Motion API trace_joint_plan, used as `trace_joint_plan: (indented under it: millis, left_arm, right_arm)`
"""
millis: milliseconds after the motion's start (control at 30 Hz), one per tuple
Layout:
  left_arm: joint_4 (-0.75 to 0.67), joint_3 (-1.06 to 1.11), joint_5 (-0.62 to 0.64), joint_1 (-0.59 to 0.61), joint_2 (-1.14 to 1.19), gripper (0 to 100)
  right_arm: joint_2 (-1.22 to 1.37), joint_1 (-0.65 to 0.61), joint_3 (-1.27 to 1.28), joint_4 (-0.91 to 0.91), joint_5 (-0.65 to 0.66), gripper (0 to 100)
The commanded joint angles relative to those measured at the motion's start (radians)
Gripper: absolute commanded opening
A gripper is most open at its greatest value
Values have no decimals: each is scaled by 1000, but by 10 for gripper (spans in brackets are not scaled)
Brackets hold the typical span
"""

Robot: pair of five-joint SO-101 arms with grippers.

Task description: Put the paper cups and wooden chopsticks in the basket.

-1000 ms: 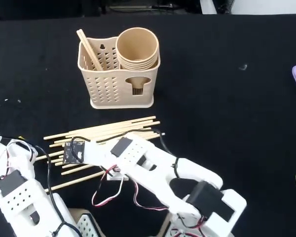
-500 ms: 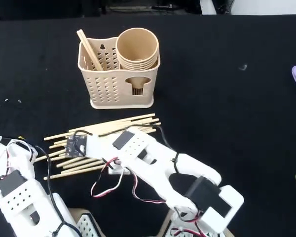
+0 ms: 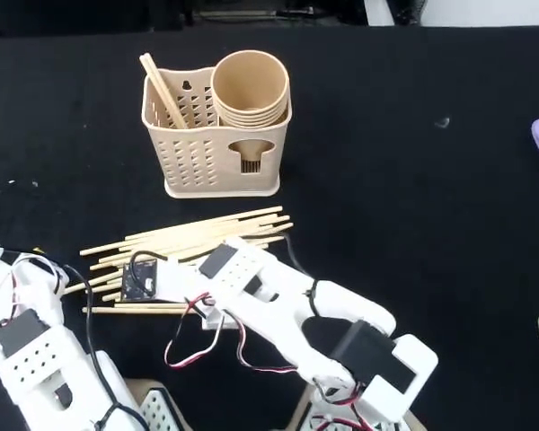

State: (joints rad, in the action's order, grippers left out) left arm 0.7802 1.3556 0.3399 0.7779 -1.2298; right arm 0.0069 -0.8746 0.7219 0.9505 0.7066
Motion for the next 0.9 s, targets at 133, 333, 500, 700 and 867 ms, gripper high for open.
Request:
trace_joint_plan:
  millis: [133, 333, 500, 700, 867]
  left_arm:
    - [-25, -39, 9, 8, -15, 148]
    - [-25, -39, 9, 8, -15, 148]
    - [-26, -39, 11, 7, -15, 148]
    - [-26, -39, 11, 7, -15, 148]
    - [-26, -39, 11, 1, -15, 148]
  right_arm:
    - [-191, 121, 42, 117, 8, 11]
    - [-495, 296, 171, 256, 81, 11]
    - [-751, 456, 217, 275, 109, 11]
    - [-1064, 460, 162, 310, -15, 11]
    - [-1198, 370, 53, 216, -236, 11]
